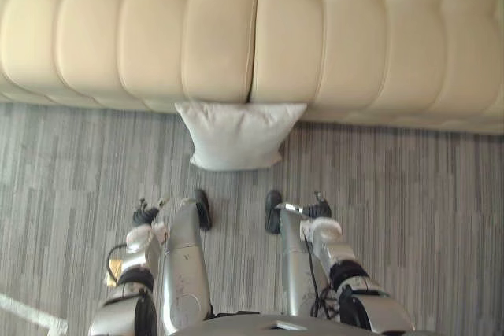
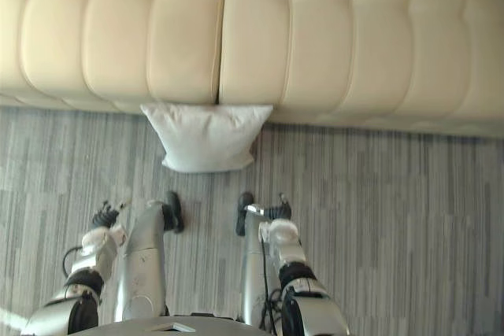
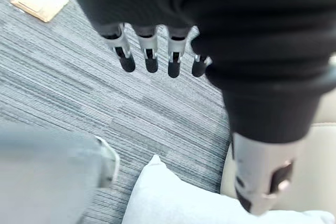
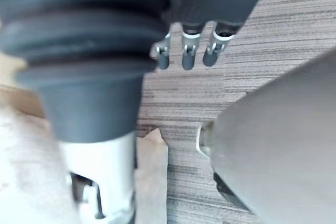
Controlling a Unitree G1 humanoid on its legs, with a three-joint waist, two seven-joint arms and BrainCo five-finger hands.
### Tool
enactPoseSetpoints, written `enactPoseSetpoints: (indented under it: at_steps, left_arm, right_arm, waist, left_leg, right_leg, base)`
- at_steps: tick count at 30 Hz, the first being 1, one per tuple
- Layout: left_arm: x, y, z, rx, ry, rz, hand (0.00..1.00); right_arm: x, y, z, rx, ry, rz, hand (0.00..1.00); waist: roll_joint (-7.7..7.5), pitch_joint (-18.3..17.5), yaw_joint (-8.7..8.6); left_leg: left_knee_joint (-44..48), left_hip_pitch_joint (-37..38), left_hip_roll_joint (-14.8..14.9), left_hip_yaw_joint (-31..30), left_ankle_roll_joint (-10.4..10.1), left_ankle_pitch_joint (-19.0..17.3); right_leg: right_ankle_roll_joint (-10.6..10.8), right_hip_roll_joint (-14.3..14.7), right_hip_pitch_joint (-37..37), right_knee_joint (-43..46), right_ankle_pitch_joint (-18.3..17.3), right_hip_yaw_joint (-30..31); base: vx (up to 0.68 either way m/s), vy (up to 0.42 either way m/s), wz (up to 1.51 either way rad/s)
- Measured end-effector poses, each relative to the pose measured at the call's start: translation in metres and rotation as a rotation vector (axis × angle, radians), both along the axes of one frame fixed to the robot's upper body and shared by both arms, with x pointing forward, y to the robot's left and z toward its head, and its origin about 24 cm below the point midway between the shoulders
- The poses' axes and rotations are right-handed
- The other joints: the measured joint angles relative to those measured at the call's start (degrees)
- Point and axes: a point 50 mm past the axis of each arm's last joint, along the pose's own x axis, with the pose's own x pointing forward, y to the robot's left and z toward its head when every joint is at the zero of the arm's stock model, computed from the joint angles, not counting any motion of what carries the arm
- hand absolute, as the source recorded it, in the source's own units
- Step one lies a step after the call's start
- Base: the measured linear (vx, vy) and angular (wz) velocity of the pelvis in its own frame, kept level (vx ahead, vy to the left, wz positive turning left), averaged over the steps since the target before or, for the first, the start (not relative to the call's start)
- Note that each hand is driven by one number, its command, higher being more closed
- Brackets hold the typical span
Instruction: Pick up cushions and gather them together orderly.
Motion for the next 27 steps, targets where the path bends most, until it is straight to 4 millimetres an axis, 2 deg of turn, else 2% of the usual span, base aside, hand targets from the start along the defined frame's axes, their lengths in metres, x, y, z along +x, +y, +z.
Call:
enactPoseSetpoints:
  at_steps: [1, 2, 4, 6, 7, 8, 9, 12, 13, 14, 16, 17, 19, 20, 23, 27]
  left_arm:
    - [0.010, -0.002, 0.021, 0.027, -0.055, -0.018, 0.00]
    - [0.014, -0.004, 0.029, 0.041, -0.076, -0.024, 0.00]
    - [0.026, -0.012, 0.061, 0.076, -0.164, -0.047, 0.00]
    - [0.032, -0.019, 0.082, 0.099, -0.226, -0.067, 0.00]
    - [0.033, -0.021, 0.084, 0.103, -0.234, -0.068, 0.00]
    - [0.036, -0.024, 0.099, 0.122, -0.277, -0.073, 0.00]
    - [0.037, -0.025, 0.104, 0.128, -0.290, -0.077, 0.00]
    - [0.042, -0.034, 0.137, 0.207, -0.379, -0.096, 0.00]
    - [0.042, -0.034, 0.140, 0.215, -0.385, -0.096, 0.00]
    - [0.043, -0.038, 0.152, 0.233, -0.419, -0.103, 0.00]
    - [0.043, -0.046, 0.167, 0.252, -0.469, -0.122, 0.00]
    - [0.043, -0.054, 0.179, 0.274, -0.506, -0.140, 0.00]
    - [0.044, -0.062, 0.191, 0.303, -0.534, -0.149, 0.00]
    - [0.044, -0.065, 0.195, 0.309, -0.545, -0.152, 1.00]
    - [0.043, -0.068, 0.203, 0.352, -0.563, -0.125, 1.00]
    - [0.043, -0.065, 0.207, 0.365, -0.551, -0.077, 1.00]
  right_arm:
    - [0.008, -0.003, 0.023, 0.005, -0.061, -0.019, 0.00]
    - [0.011, -0.003, 0.032, 0.008, -0.086, -0.024, 0.00]
    - [0.020, -0.001, 0.062, 0.024, -0.165, -0.025, 0.00]
    - [0.024, 0.003, 0.080, 0.041, -0.213, -0.033, 0.00]
    - [0.025, 0.004, 0.084, 0.043, -0.224, -0.032, 0.00]
    - [0.027, 0.009, 0.098, 0.051, -0.264, -0.024, 0.00]
    - [0.027, 0.011, 0.103, 0.051, -0.283, -0.021, 0.00]
    - [0.028, 0.022, 0.139, 0.047, -0.393, -0.001, 0.00]
    - [0.028, 0.023, 0.142, 0.048, -0.403, 0.002, 0.00]
    - [0.029, 0.028, 0.157, 0.055, -0.444, 0.015, 0.00]
    - [0.027, 0.034, 0.172, 0.063, -0.493, 0.032, 0.00]
    - [0.025, 0.040, 0.181, 0.071, -0.529, 0.045, 1.00]
    - [0.025, 0.047, 0.184, 0.084, -0.541, 0.059, 1.00]
    - [0.024, 0.050, 0.184, 0.092, -0.547, 0.060, 1.00]
    - [0.021, 0.064, 0.190, 0.120, -0.576, 0.089, 1.00]
    - [0.018, 0.067, 0.192, 0.164, -0.594, 0.081, 1.00]
  waist:
    - [-0.03, 0.3, 0.02]
    - [-0.04, 0.4, 0.01]
    - [-0.01, 0.6, 0.01]
    - [0.20, 0.7, 0.15]
    - [0.28, 0.7, 0.15]
    - [0.32, 0.8, 0.18]
    - [0.44, 0.9, 0.20]
    - [0.50, 0.9, 0.27]
    - [0.50, 0.9, 0.27]
    - [0.50, 0.9, 0.43]
    - [0.50, 0.9, 0.65]
    - [0.50, 0.9, 0.77]
    - [0.50, 0.9, 0.68]
    - [0.50, 0.9, 0.56]
    - [0.50, 0.9, 0.41]
    - [0.50, 0.9, 0.18]
  left_leg:
    - [0.7, -2.9, 0.0, -0.3, 0.1, 0.3]
    - [1.0, -4.0, 0.0, -0.4, 0.1, 0.4]
    - [1.2, -7.4, 0.0, -0.5, 0.1, 1.1]
    - [1.2, -9.1, 0.0, -0.9, 0.0, 1.6]
    - [1.2, -9.3, 0.0, -1.0, -0.1, 1.6]
    - [1.0, -10.1, 0.0, -1.5, -0.3, 2.0]
    - [0.9, -10.3, 0.0, -1.7, -0.4, 2.1]
    - [0.3, -11.1, -0.1, -1.9, -0.5, 3.1]
    - [0.2, -11.1, -0.1, -1.9, -0.6, 3.2]
    - [-0.2, -11.4, -0.1, -1.9, -0.7, 3.7]
    - [-0.3, -12.0, -0.2, -2.1, -1.0, 4.0]
    - [-0.3, -12.6, -0.2, -2.4, -1.2, 4.2]
    - [-0.2, -13.5, -0.2, -3.3, -1.6, 4.5]
    - [-0.2, -13.9, -0.2, -3.6, -1.6, 4.8]
    - [-1.4, -14.6, -0.2, -4.1, -2.3, 5.8]
    - [-2.0, -14.7, -0.2, -4.8, -2.9, 6.6]
  right_leg:
    - [0.0, 0.0, -2.8, 1.0, 0.0, -0.1]
    - [0.0, 0.0, -4.0, 1.5, 0.0, -0.1]
    - [-0.3, -0.1, -7.6, 2.6, 0.2, -0.1]
    - [-0.3, -0.1, -9.3, 3.0, 0.2, -0.4]
    - [-0.3, -0.1, -9.5, 3.0, 0.2, -0.5]
    - [-0.4, -0.1, -10.1, 3.1, 0.3, -0.9]
    - [-0.4, -0.1, -10.1, 3.1, 0.3, -1.2]
    - [-0.5, -0.1, -11.3, 3.7, 0.3, -1.2]
    - [-0.6, -0.1, -11.5, 3.8, 0.3, -1.2]
    - [-0.7, -0.2, -12.0, 4.0, 0.3, -1.3]
    - [-0.8, -0.2, -12.7, 4.2, 0.2, -1.4]
    - [-1.0, -0.1, -13.4, 4.5, 0.1, -1.6]
    - [-1.0, 0.0, -13.9, 5.1, 0.1, -2.2]
    - [-1.2, 0.0, -14.1, 5.1, 0.2, -2.5]
    - [-1.9, -0.1, -14.9, 4.8, 0.4, -3.0]
    - [-2.1, 0.3, -15.0, 5.0, 0.5, -3.2]
  base:
    - [-0.03, -0.021, 0.05]
    - [-0.03, -0.021, 0.07]
    - [-0.03, -0.013, 0.06]
    - [-0.02, -0.009, 0.05]
    - [-0.02, -0.008, 0.07]
    - [-0.01, -0.004, 0.06]
    - [-0.01, -0.005, 0.10]
    - [-0.01, -0.002, 0.10]
    - [-0.02, -0.003, 0.09]
    - [-0.02, -0.005, 0.09]
    - [-0.02, -0.007, 0.09]
    - [-0.03, -0.009, 0.07]
    - [-0.02, -0.005, 0.04]
    - [-0.01, 0.003, 0.08]
    - [-0.01, -0.002, 0.08]
    - [0.00, -0.005, 0.05]
